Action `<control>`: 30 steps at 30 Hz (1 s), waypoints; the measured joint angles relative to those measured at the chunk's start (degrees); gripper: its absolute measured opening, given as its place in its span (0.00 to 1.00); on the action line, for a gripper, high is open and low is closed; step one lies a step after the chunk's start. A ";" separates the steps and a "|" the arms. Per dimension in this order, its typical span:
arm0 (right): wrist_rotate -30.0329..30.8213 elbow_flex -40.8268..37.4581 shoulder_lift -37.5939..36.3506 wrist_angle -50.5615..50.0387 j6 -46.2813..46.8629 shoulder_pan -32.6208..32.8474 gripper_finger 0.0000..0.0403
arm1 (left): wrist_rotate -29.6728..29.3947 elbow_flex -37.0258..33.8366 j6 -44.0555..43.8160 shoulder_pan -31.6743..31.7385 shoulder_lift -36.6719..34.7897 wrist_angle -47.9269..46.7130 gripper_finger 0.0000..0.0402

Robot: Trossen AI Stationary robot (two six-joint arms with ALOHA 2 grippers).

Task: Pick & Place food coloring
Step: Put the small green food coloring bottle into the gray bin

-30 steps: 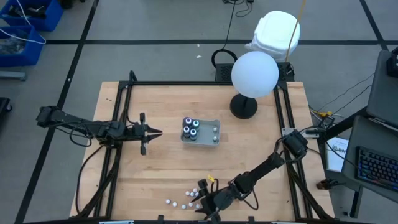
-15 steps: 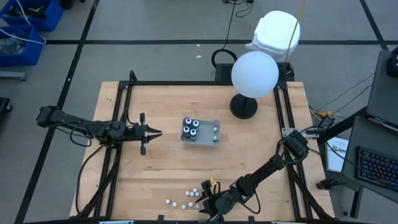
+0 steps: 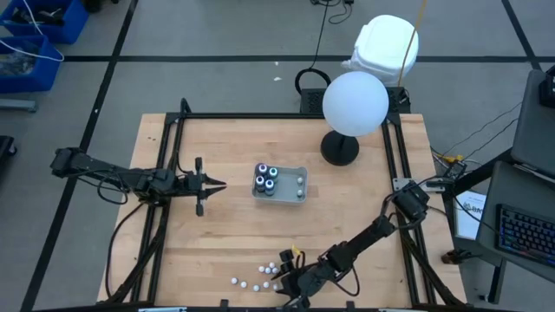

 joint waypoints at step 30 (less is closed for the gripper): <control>-2.98 0.00 -0.02 0.46 1.29 -0.30 0.13 | 0.00 0.01 0.09 0.00 0.00 0.03 0.13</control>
